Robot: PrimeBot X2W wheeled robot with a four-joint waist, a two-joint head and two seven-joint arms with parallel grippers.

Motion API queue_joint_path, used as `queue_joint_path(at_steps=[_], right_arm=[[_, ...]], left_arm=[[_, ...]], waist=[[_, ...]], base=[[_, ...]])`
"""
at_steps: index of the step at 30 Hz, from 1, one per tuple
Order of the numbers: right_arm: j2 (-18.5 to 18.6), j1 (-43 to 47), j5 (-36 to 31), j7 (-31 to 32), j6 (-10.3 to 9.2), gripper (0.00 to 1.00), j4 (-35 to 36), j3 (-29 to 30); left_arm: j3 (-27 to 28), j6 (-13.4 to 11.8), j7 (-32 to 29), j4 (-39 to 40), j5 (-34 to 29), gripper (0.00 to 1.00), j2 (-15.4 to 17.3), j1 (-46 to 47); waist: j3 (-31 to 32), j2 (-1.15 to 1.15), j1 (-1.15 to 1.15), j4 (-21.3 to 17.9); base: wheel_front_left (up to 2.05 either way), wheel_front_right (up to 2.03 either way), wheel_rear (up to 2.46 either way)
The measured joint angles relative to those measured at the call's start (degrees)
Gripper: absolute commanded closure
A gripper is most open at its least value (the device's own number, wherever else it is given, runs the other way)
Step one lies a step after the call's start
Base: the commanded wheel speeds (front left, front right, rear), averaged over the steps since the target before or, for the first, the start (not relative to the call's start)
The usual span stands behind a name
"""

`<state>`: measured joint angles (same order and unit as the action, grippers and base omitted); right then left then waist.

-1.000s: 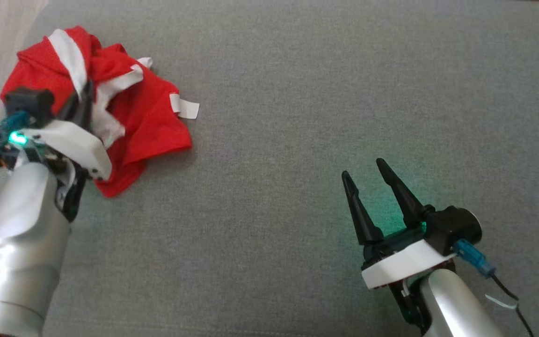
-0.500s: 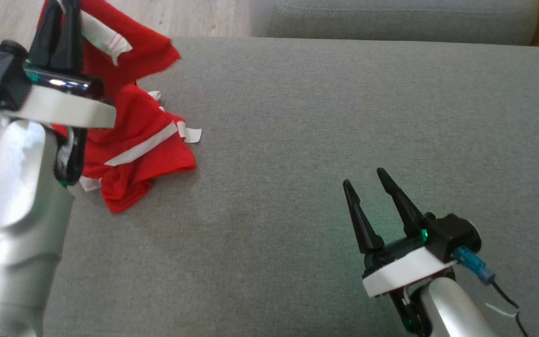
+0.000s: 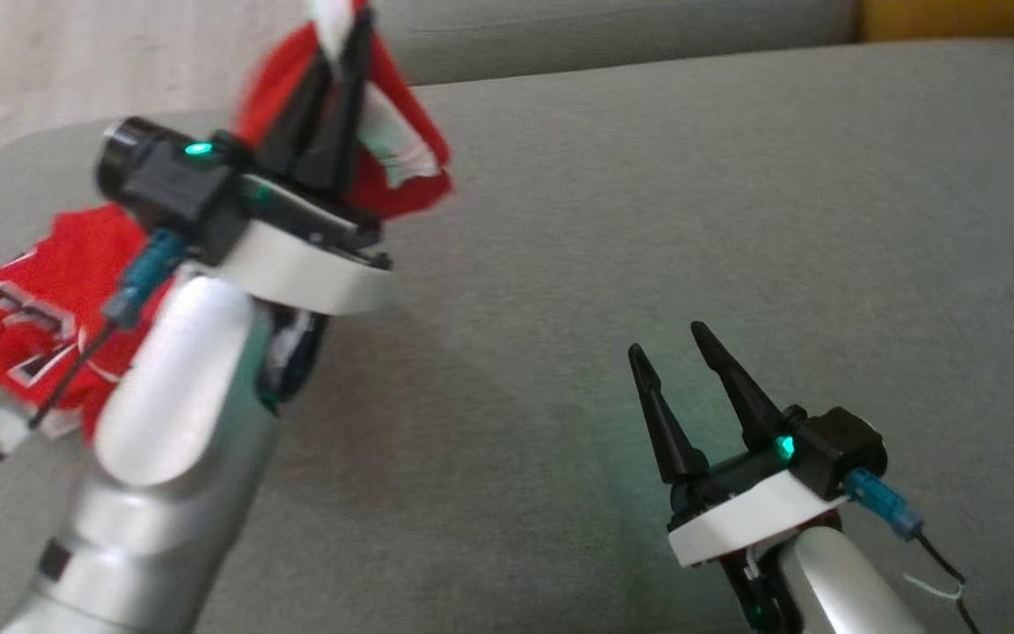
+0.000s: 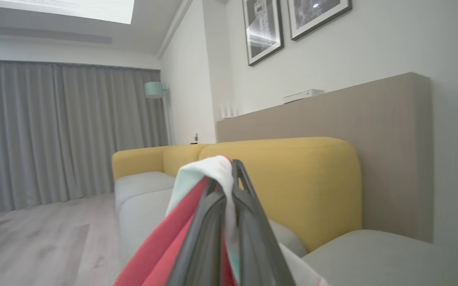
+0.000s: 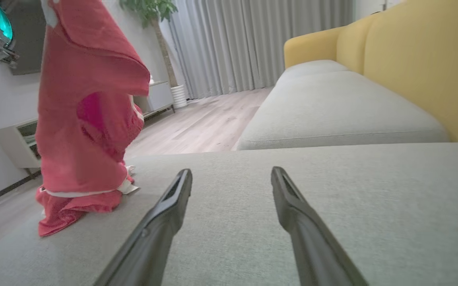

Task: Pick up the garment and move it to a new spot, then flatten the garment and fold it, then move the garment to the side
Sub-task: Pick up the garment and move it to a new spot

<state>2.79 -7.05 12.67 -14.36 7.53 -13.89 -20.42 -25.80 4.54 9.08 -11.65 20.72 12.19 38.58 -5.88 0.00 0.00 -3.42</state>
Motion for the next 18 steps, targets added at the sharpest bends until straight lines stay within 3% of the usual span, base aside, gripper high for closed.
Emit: queue_joint_path(at_steps=[10,12,18], right_arm=[[0.02,-1.35,1.89,-0.01,0.0,0.0,1.15,-2.41],[0.02,-1.79,2.25,-0.01,0.0,0.0,1.65,-2.8],[0.02,-1.85,2.9,-0.01,0.0,0.0,2.37,-2.66]], left_arm=[[-7.99,0.0,0.1,-5.48,0.0,1.0,-9.47,10.21],[-10.77,0.01,-0.64,-8.98,0.31,0.0,-9.8,10.72],[-20.58,0.16,-0.91,-14.21,2.89,0.0,-9.75,8.73]], waist=[[-2.15,0.0,0.01,-11.56],[-2.86,0.0,0.0,-13.6],[-5.71,0.0,0.01,-16.88]], base=[[0.0,0.0,0.0],[0.0,0.0,0.0],[0.0,0.0,0.0]])
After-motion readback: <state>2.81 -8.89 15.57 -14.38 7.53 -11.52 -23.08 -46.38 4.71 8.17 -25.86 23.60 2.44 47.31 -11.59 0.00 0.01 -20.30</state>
